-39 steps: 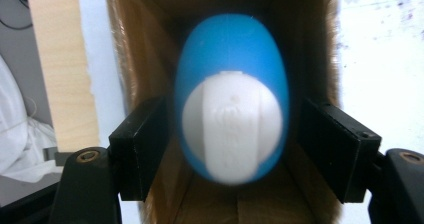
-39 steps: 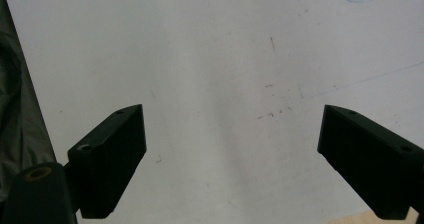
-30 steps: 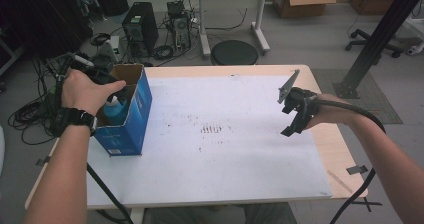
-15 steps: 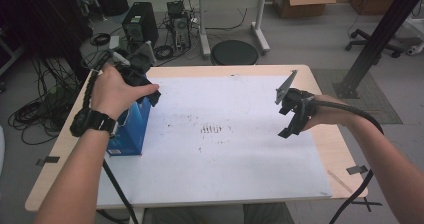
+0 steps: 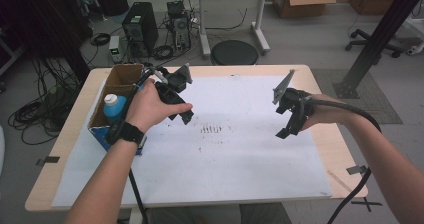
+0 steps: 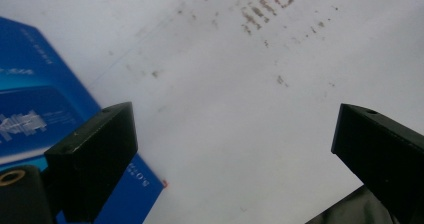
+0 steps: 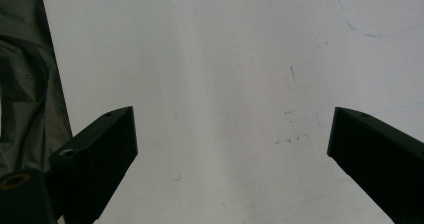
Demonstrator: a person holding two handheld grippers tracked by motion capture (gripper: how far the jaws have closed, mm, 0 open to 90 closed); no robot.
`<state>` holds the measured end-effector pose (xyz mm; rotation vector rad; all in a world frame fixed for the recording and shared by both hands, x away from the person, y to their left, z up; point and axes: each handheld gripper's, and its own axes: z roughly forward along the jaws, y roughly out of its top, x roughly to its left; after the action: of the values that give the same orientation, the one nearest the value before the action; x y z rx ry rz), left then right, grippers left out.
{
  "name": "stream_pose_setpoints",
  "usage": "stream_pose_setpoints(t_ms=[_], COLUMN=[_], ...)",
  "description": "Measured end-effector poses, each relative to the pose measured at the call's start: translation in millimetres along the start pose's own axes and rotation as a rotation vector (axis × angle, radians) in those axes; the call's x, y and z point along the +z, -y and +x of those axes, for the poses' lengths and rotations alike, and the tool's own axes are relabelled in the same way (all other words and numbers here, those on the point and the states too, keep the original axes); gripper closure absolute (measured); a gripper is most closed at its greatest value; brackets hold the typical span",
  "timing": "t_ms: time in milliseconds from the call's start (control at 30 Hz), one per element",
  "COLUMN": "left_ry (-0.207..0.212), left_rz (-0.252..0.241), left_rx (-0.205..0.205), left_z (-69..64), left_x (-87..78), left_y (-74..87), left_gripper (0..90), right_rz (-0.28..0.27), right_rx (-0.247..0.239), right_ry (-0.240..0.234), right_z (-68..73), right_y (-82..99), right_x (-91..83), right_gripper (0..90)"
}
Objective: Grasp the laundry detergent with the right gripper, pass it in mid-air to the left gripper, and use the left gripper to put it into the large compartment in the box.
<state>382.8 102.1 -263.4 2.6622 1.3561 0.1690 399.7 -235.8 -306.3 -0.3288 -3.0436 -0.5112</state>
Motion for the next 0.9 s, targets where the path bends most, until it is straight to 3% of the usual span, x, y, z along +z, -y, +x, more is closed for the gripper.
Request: stream_pose_setpoints(t_ms=[300,900], left_ry=[0.033,0.050], left_rz=[0.014,0.007], left_rx=[0.037,0.045], left_z=[-11.1,-12.5], left_x=[15.5,16.6], left_y=[-5.0,-3.9], left_gripper=[5.0,4.9], right_rz=[-0.006,-0.002], right_rx=[-0.003,0.002], right_ry=[0.002,0.001], right_z=[-2.6,-1.6], right_y=[0.2,2.2], right_x=[1.1,3.1], right_gripper=[4.6,4.8])
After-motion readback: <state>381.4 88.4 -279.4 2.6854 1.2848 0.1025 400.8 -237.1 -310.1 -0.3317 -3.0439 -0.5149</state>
